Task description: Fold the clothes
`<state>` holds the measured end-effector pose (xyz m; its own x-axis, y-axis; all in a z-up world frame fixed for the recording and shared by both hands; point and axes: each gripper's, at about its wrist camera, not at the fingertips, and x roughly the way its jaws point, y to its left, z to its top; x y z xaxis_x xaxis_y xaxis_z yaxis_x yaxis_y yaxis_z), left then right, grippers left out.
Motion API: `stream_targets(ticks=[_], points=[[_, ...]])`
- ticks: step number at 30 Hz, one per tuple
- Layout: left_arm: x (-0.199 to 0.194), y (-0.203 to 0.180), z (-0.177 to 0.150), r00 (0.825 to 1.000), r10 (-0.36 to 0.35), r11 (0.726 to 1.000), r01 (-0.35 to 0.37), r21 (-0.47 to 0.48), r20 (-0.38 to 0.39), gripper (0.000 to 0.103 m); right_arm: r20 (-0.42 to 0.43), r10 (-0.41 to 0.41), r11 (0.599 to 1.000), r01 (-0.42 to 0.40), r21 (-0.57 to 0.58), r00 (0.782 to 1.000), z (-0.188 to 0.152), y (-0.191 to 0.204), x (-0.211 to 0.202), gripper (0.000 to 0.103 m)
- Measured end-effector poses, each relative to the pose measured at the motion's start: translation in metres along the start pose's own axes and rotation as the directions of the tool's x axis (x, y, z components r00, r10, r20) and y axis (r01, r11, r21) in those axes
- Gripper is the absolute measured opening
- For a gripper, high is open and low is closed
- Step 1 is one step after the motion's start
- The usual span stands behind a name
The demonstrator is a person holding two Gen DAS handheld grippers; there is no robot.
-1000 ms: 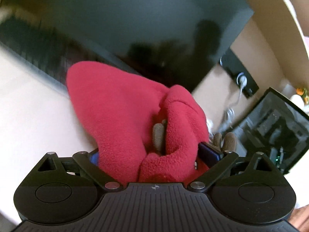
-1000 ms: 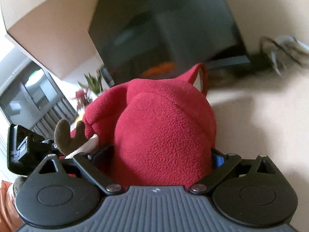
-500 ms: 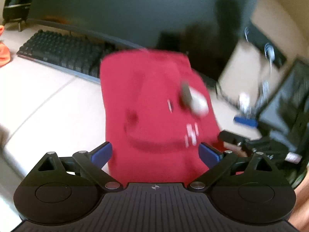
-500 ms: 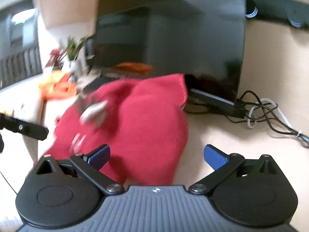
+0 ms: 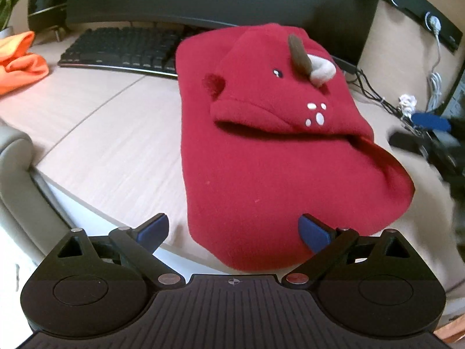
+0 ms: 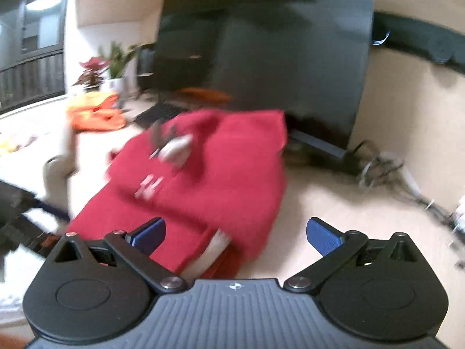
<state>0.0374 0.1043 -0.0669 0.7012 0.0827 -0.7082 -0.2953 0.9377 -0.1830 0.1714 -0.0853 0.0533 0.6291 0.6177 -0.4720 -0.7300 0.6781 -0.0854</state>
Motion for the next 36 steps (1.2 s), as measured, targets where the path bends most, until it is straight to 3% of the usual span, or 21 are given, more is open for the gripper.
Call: stream_targets(ticks=[2, 5, 9, 12, 14, 16, 19, 20, 21, 23, 25, 27, 30, 32, 34, 36], points=[[-0.002, 0.000, 0.000, 1.000, 0.003, 1.000, -0.003, -0.004, 0.005, 0.099, 0.007, -0.084, 0.994, 0.084, -0.069, 0.996, 0.004, 0.007, 0.019, 0.103], [-0.003, -0.002, 0.003, 1.000, -0.001, 1.000, 0.001, 0.002, 0.015, 0.099, -0.053, -0.244, 0.956, 0.231, -0.180, 0.968, -0.005, 0.016, 0.061, 0.103], [-0.008, 0.000, 0.009, 0.999, -0.021, 1.000, 0.022, -0.018, 0.044, 0.099, -0.048, -0.311, 0.934, 0.296, -0.201, 0.949, -0.014, 0.016, 0.068, 0.103], [-0.012, 0.005, 0.018, 0.993, -0.084, 0.995, 0.088, -0.052, 0.085, 0.099, -0.013, -0.379, 0.896, 0.363, -0.255, 0.925, -0.011, 0.012, 0.056, 0.103], [-0.014, 0.003, 0.024, 0.986, -0.123, 0.991, 0.129, -0.047, 0.111, 0.099, -0.014, -0.385, 0.906, 0.375, -0.195, 0.923, -0.008, -0.001, 0.038, 0.103], [-0.008, -0.001, 0.027, 0.985, -0.126, 0.992, 0.129, -0.016, 0.117, 0.099, 0.004, -0.306, 0.948, 0.305, -0.088, 0.952, 0.000, -0.005, 0.016, 0.103], [0.013, 0.001, 0.027, 0.987, -0.144, 0.990, 0.144, 0.002, 0.075, 0.099, -0.017, -0.181, 0.981, 0.179, -0.074, 0.983, 0.001, 0.012, 0.010, 0.103], [0.022, 0.003, 0.027, 0.986, -0.156, 0.988, 0.156, 0.004, 0.054, 0.099, -0.044, -0.196, 0.976, 0.190, -0.103, 0.980, -0.003, 0.021, 0.016, 0.103], [0.028, 0.005, 0.025, 0.985, -0.167, 0.986, 0.166, 0.019, 0.043, 0.099, -0.055, -0.283, 0.952, 0.274, -0.132, 0.957, -0.010, 0.027, 0.022, 0.103], [0.039, 0.012, 0.022, 0.975, -0.220, 0.975, 0.219, 0.040, 0.015, 0.101, -0.073, -0.446, 0.886, 0.427, -0.181, 0.892, -0.022, 0.037, 0.032, 0.103], [0.051, 0.021, 0.021, 0.955, -0.297, 0.954, 0.298, 0.025, -0.021, 0.102, -0.128, -0.523, 0.852, 0.513, -0.101, 0.843, -0.025, 0.033, 0.031, 0.103], [0.056, 0.020, 0.020, 0.949, -0.316, 0.947, 0.316, 0.064, -0.008, 0.103, -0.178, -0.570, 0.820, 0.569, -0.060, 0.802, -0.026, 0.032, 0.034, 0.103], [0.058, 0.019, 0.018, 0.947, -0.322, 0.945, 0.320, 0.065, 0.016, 0.103, -0.234, -0.560, 0.821, 0.570, -0.030, 0.795, -0.028, 0.030, 0.048, 0.103], [0.043, 0.017, 0.009, 0.955, -0.286, 0.957, 0.282, 0.063, 0.075, 0.103, -0.231, -0.536, 0.835, 0.550, -0.003, 0.812, -0.024, 0.025, 0.051, 0.103], [0.018, 0.010, -0.007, 0.963, -0.221, 0.975, 0.211, 0.074, 0.156, 0.103, -0.176, -0.507, 0.856, 0.517, 0.011, 0.844, -0.022, 0.023, 0.038, 0.103], [-0.009, 0.001, -0.025, 0.960, -0.154, 0.987, 0.141, 0.071, 0.234, 0.103, -0.112, -0.433, 0.895, 0.441, 0.064, 0.895, -0.029, 0.018, 0.008, 0.103]])
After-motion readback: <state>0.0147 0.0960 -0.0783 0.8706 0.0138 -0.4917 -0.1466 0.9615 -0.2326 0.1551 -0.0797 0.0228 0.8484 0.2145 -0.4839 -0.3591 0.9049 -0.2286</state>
